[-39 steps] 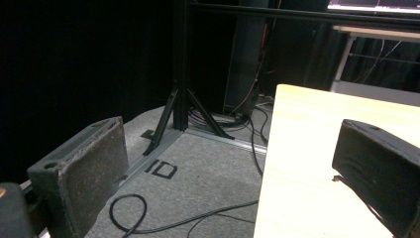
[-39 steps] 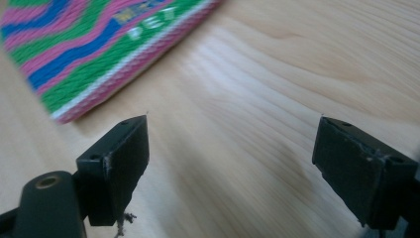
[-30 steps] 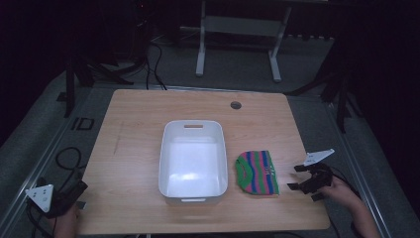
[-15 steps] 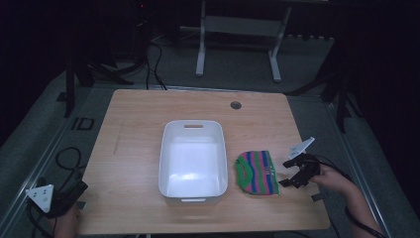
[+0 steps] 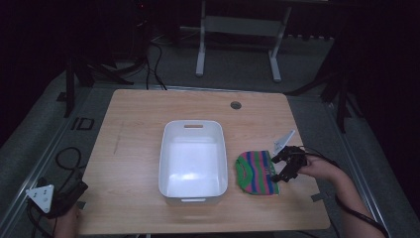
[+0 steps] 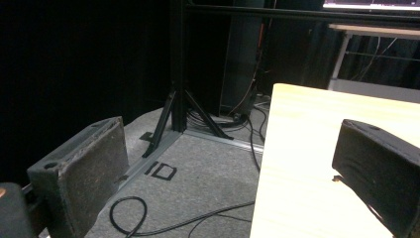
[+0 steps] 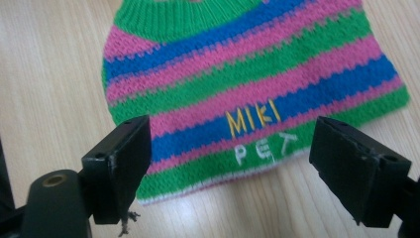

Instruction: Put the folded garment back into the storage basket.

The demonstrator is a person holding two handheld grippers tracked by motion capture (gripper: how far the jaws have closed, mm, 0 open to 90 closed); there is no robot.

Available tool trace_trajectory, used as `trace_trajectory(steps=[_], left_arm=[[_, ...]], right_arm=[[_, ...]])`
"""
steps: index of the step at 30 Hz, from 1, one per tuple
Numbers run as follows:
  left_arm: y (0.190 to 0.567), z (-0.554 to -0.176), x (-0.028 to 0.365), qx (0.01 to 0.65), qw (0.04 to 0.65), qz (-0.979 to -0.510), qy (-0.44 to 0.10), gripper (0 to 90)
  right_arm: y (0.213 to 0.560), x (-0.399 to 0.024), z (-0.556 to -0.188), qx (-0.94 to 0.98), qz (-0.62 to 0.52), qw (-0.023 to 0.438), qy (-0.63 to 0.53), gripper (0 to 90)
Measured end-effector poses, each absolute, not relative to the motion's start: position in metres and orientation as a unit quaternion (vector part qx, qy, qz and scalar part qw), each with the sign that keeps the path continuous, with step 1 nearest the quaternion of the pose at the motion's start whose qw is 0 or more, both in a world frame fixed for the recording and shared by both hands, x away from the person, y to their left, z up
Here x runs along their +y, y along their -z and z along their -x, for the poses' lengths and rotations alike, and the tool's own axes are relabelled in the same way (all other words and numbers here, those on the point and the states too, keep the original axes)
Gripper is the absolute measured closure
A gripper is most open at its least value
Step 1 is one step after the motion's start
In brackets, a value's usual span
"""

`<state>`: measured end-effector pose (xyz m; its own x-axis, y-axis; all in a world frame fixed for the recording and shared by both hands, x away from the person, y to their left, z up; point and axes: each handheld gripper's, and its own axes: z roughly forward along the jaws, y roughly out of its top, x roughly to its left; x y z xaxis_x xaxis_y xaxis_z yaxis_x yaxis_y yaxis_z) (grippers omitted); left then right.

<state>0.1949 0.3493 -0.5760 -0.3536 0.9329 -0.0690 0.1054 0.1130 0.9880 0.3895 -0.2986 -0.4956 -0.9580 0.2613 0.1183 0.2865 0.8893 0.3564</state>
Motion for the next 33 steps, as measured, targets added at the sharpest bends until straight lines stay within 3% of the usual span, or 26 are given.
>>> trace_trajectory(steps=[14,17,22,28,31,33], left_arm=[[0.576,-0.195,0.35,0.632,0.397,-0.412,-0.522,1.4],[0.576,-0.194,0.35,0.632,0.398,-0.412,-0.522,1.4],[0.576,-0.194,0.35,0.632,0.398,-0.412,-0.521,1.4],[0.576,-0.194,0.35,0.632,0.399,-0.412,-0.521,1.4],[0.576,-0.194,0.35,0.632,0.398,-0.413,-0.521,1.4],[0.576,-0.194,0.35,0.631,0.399,-0.413,-0.521,1.4]], right_arm=[[0.504,-0.254,-0.392,-0.986,0.072,0.04,0.147,15.1],[0.508,-0.248,-0.39,-0.991,0.034,0.014,0.127,15.1],[0.515,-0.242,-0.388,-0.994,0.007,0.007,0.106,14.7],[0.523,-0.238,-0.391,-0.996,-0.003,0.006,0.09,24.6],[0.523,-0.238,-0.392,-0.996,-0.003,0.01,0.085,33.9],[0.521,-0.237,-0.391,-0.997,-0.003,0.013,0.078,45.0]])
